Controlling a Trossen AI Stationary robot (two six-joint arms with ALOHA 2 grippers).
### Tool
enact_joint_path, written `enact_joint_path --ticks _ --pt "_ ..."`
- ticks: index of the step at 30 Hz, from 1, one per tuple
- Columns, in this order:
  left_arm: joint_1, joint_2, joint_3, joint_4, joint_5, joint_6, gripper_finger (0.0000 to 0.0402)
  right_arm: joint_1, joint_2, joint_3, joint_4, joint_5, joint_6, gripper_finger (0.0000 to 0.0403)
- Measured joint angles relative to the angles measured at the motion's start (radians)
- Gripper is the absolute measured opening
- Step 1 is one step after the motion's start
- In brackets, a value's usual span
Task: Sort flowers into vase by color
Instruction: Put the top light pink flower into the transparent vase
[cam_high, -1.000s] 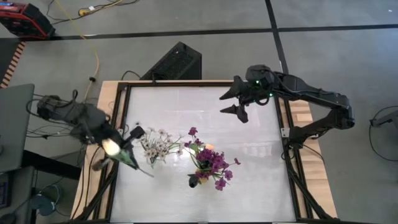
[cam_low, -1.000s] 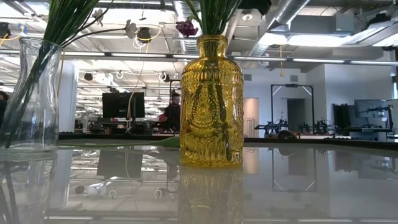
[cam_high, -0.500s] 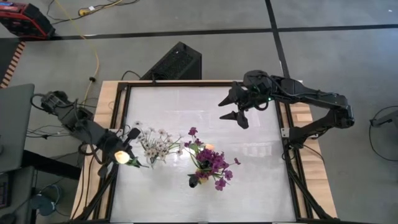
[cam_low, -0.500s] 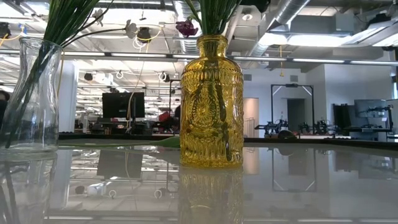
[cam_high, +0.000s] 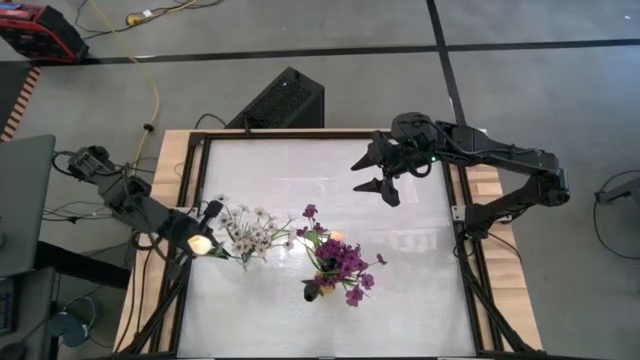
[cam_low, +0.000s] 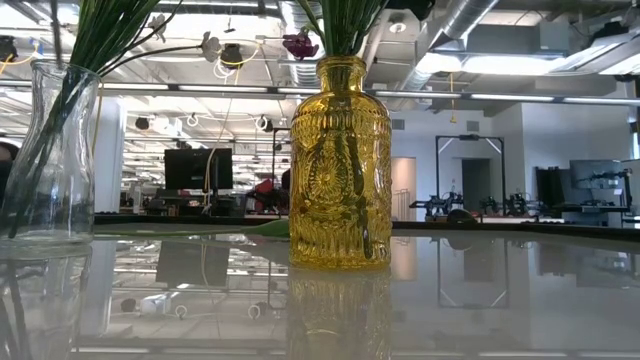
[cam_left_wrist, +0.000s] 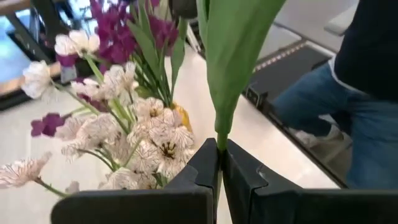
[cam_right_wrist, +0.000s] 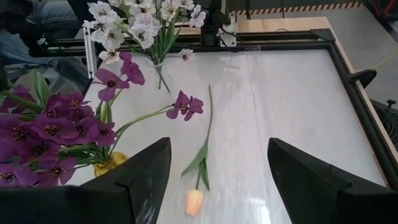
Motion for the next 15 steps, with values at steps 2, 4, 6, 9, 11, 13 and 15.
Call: enact_joint_path --ticks 2,4,6,9,11,13,15 --pt "0.000 -0.024 -0.021 0.017 0.001 0.008 0.0000 0.000 0.000 0.000 0.002 0.000 0.002 0.0292" --pt "0.000 -0.047 -0.040 0.017 0.000 -0.002 0.0000 0.000 0.000 0.000 0.003 0.000 0.010 0.0292" --pt "0.000 -0.064 -0.054 0.016 0.000 -0.017 0.0000 0.000 0.000 0.000 0.003 0.000 0.013 0.0292" --pt "0.000 -0.083 -0.091 0.024 -0.024 -0.036 0.0000 0.000 0.000 0.000 0.003 0.000 0.015 0.0292" --pt "0.000 -0.094 -0.125 0.035 -0.056 -0.059 0.0000 0.000 0.000 0.000 0.003 0.000 0.016 0.0292" --pt "0.000 -0.097 -0.154 0.035 -0.089 -0.098 0.0000 0.000 0.000 0.000 0.003 0.000 0.016 0.0292" --pt "0.000 -0.096 -0.178 0.037 -0.102 -0.136 0.0000 0.000 0.000 0.000 0.003 0.000 0.016 0.0292"
